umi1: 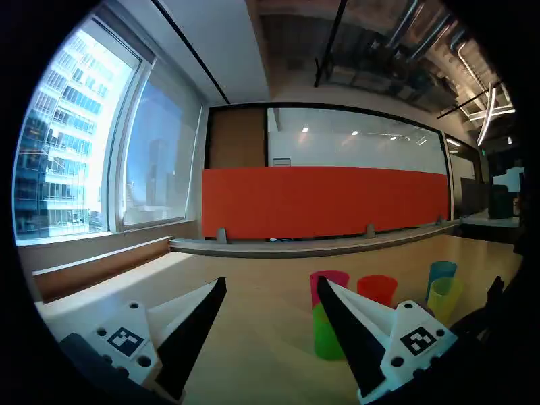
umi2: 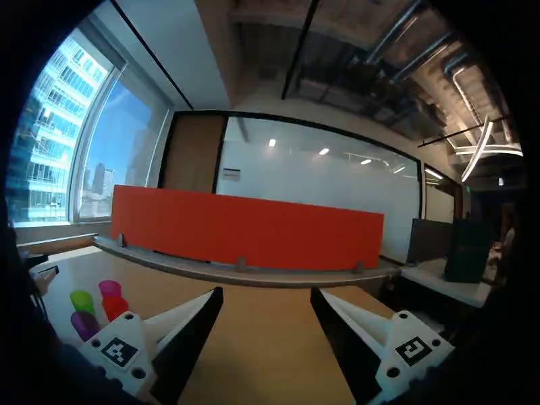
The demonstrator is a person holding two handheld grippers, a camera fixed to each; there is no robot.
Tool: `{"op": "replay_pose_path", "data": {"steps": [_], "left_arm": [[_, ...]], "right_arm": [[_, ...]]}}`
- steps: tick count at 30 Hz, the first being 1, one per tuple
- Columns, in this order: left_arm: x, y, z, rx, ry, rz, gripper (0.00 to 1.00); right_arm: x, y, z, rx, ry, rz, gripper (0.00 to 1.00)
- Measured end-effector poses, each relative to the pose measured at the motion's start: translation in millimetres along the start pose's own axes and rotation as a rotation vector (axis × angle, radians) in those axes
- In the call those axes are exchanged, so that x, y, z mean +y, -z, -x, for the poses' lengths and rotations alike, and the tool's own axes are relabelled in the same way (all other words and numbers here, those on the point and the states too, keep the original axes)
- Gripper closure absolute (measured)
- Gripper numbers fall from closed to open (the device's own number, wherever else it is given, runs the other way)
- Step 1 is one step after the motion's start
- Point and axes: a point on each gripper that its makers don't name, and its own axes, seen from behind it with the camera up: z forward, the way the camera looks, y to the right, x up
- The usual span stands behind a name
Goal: Pour water
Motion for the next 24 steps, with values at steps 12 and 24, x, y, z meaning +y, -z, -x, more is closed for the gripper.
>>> {"op": "replay_pose_path", "data": {"steps": [12, 24], "left_arm": [[2.3, -3.3, 8.6, -0.036, 0.002, 0.009, 0.00], [1.1, -3.6, 8.6, -0.040, 0.001, 0.008, 0.00]], "right_arm": [[4.3, 0.8, 1.9, -0.004, 0.013, 0.005, 0.00], [3.2, 3.2, 3.7, -0.004, 0.002, -0.002, 0.00]]}}
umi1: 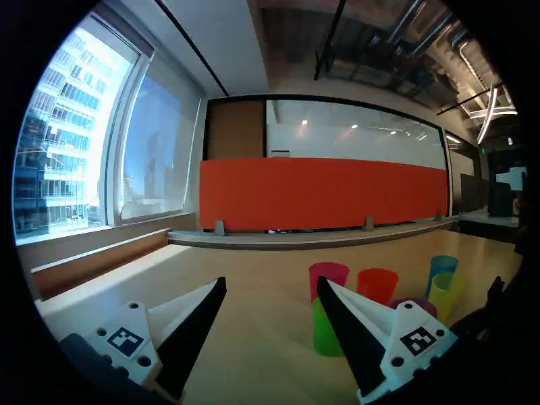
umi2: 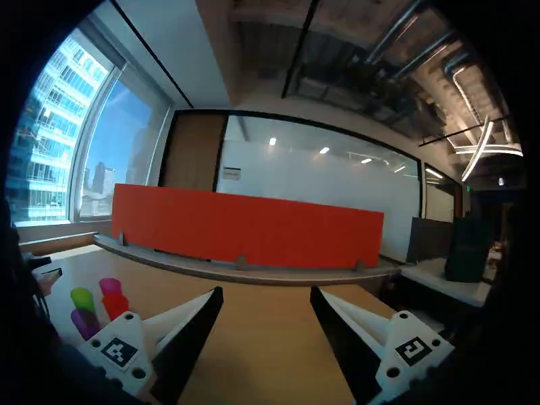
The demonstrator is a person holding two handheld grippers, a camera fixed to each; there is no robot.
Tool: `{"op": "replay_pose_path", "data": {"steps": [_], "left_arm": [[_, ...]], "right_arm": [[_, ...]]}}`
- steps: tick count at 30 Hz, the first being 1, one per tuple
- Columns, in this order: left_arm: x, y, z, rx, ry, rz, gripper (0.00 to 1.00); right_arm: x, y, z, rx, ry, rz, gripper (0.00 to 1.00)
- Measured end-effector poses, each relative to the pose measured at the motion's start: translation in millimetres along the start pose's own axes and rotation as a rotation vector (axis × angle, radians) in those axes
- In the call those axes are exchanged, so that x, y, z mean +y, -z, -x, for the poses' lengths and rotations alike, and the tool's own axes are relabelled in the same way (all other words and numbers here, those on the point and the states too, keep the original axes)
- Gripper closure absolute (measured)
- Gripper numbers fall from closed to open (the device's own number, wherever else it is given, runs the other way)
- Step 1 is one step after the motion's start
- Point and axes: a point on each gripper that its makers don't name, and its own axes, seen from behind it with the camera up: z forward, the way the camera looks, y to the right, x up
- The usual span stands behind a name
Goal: Pour water
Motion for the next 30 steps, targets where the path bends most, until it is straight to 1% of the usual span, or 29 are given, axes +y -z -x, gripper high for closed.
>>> {"op": "replay_pose_path", "data": {"steps": [9, 14, 18, 21, 24, 27, 30], "left_arm": [[0.3, -0.4, 1, -0.001, -0.002, 0.001, 0.00], [0.1, -0.2, 0, -0.001, -0.003, 0.000, 0.00], [0.1, 0.6, 0, -0.002, -0.002, 0.000, 0.00], [-0.2, 1.4, 0, -0.002, -0.002, 0.000, 0.00], [-0.1, 1.9, 0, -0.001, -0.002, 0.000, 0.00], [0.4, 1.0, 0, -0.001, -0.002, 0.000, 0.00], [0.6, 0.6, 0, -0.001, -0.002, 0.000, 0.00]], "right_arm": [[4, 1.1, 0, 0.028, 0.030, -0.013, 0.00], [8, -4.2, 5, 0.046, 0.034, -0.015, 0.00], [4, -9.7, 14, 0.049, 0.033, -0.031, 0.00], [-2, -13.7, 23, 0.054, 0.010, -0.055, 0.00], [-7, -18.1, 33, 0.052, -0.033, -0.086, 0.00], [-8, -21.9, 45, 0.046, -0.071, -0.105, 0.00], [-1, -26.5, 56, 0.041, -0.103, -0.103, 0.00]]}}
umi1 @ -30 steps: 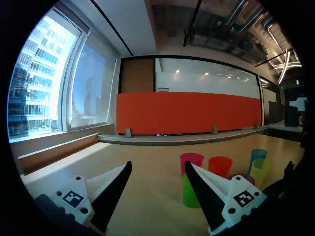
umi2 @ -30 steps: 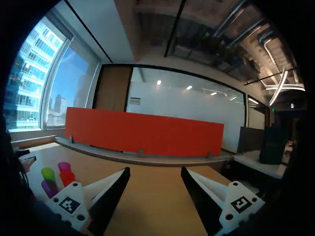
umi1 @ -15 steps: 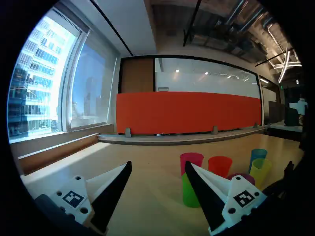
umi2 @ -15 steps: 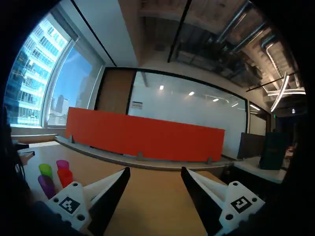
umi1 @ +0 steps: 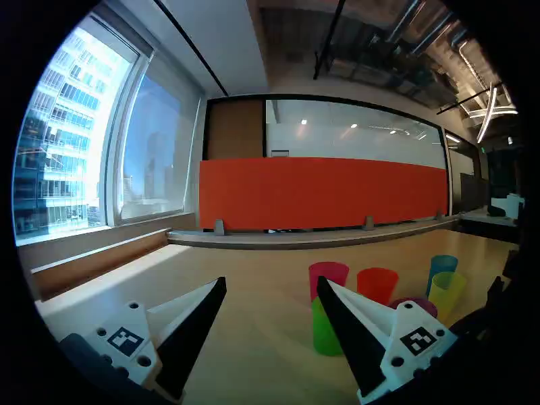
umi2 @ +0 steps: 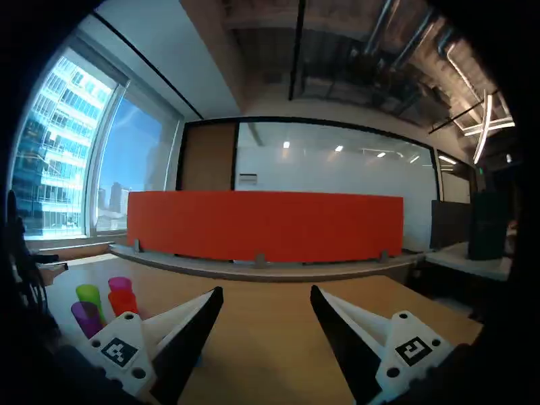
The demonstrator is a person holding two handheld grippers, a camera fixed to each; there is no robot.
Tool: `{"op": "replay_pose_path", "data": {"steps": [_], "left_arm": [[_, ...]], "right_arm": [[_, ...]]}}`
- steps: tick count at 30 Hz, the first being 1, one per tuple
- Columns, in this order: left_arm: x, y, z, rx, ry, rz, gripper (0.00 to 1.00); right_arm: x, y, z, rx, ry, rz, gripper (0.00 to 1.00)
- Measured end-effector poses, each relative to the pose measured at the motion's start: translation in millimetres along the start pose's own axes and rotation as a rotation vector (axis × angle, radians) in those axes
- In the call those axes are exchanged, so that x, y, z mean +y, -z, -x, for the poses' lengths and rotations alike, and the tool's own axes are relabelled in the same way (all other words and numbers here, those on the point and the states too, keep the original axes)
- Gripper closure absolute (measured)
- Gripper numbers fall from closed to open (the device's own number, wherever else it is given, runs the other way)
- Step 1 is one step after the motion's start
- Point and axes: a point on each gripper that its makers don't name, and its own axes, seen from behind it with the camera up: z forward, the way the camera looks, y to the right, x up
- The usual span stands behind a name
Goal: Pour water
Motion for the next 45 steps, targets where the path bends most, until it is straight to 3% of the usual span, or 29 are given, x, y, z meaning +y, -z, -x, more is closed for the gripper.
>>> {"op": "replay_pose_path", "data": {"steps": [6, 12, 45], "left_arm": [[0.3, -0.9, 0, 0.000, 0.000, 0.000, 0.00], [-0.2, -0.8, 0, 0.000, 0.000, 0.000, 0.00], [-0.2, 0.6, 0, 0.000, 0.000, 0.000, 0.00]], "right_arm": [[30, -2.3, 23, -0.005, -0.027, 0.061, 0.01], [40, -0.8, 42, -0.029, 0.010, 0.084, 0.01], [35, -7.8, 63, -0.056, -0.010, 0.053, 0.01]]}}
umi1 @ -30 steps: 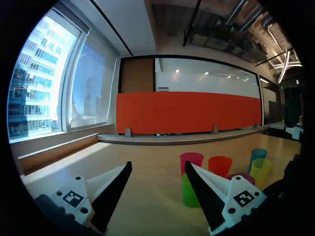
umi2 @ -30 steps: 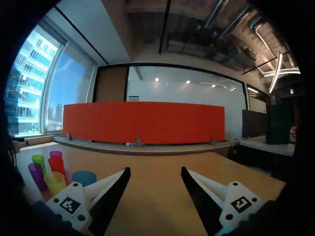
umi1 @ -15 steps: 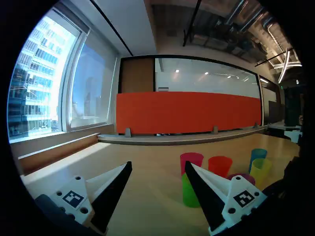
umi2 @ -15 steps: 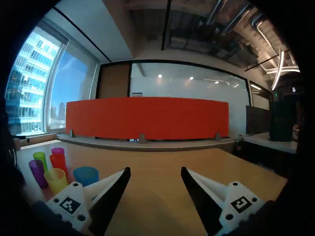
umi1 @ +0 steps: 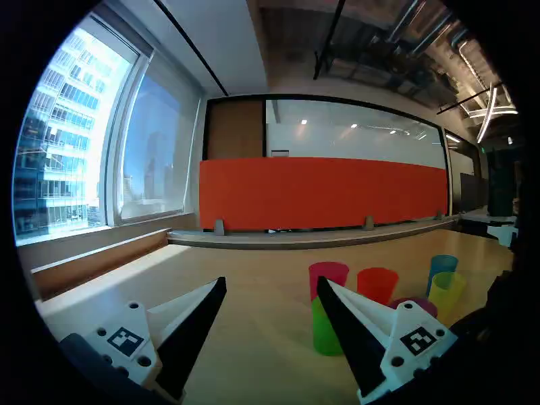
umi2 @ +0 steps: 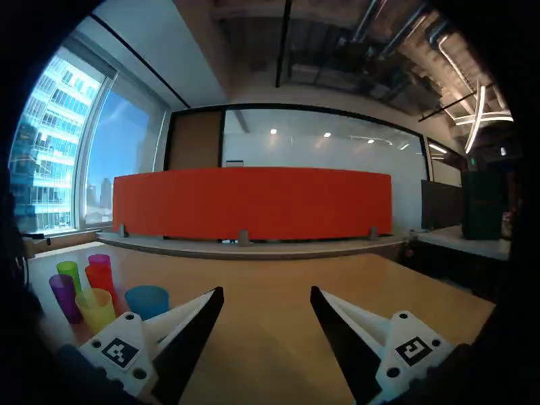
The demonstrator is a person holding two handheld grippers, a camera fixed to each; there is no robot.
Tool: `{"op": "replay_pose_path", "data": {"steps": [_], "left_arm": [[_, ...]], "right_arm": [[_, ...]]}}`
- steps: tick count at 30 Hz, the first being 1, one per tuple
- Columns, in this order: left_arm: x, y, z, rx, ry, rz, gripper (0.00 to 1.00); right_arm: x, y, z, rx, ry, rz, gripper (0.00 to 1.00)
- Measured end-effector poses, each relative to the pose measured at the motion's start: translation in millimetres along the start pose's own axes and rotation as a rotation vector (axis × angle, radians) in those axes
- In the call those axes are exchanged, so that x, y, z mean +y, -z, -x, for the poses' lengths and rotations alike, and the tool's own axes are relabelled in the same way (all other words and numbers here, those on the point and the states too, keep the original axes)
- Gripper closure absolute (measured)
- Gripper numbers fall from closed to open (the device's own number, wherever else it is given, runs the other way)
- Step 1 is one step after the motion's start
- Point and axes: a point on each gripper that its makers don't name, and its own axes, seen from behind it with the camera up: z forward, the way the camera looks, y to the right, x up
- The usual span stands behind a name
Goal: Pour water
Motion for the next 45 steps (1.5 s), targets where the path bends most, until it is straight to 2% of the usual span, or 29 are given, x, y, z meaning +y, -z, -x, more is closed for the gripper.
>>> {"op": "replay_pose_path", "data": {"steps": [45], "left_arm": [[-0.3, -0.5, 0.7, 0.000, 0.000, 0.000, 0.00]], "right_arm": [[3.8, 2.8, 1.2, -0.003, -0.002, -0.001, 0.01]]}}
